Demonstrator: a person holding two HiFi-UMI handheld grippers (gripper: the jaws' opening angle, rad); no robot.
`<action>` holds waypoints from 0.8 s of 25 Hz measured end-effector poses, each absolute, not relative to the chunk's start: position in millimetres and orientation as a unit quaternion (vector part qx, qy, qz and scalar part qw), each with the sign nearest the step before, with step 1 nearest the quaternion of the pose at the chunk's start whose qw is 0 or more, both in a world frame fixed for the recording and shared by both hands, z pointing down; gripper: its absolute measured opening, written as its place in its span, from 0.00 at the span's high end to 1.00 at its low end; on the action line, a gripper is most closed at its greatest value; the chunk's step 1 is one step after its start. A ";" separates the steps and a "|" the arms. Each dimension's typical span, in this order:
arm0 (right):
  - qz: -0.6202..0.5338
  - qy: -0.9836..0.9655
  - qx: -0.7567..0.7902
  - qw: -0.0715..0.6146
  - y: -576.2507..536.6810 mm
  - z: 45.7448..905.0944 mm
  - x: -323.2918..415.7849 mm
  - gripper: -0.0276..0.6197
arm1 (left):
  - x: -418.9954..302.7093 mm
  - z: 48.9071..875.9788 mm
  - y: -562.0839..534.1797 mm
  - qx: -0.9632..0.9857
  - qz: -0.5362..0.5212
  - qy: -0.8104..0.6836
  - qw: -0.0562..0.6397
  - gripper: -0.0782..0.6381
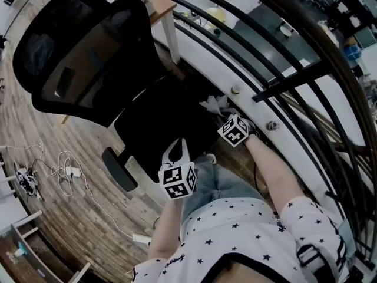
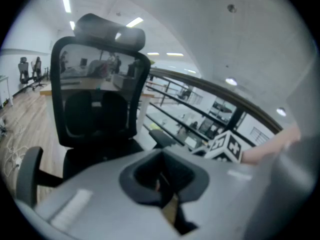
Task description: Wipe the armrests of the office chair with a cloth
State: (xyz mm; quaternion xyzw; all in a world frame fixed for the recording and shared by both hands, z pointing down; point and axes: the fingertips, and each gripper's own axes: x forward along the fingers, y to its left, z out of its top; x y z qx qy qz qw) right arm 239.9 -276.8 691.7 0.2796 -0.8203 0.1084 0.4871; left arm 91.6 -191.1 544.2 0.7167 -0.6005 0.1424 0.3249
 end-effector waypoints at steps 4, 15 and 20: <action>0.119 -0.820 0.277 0.487 -267.8 692.3 246.5 0.91 | 95.0 543.4 -185.5 0.717 0.141 -0.601 0.325 0.88; 0.123 -0.815 0.286 0.489 -259.2 685.3 252.3 0.91 | 100.3 536.7 -164.8 0.715 0.138 -0.609 0.314 0.88; 0.143 -0.828 0.303 0.450 -246.6 662.3 248.6 0.91 | 92.8 528.2 -150.7 0.704 0.132 -0.626 0.310 0.88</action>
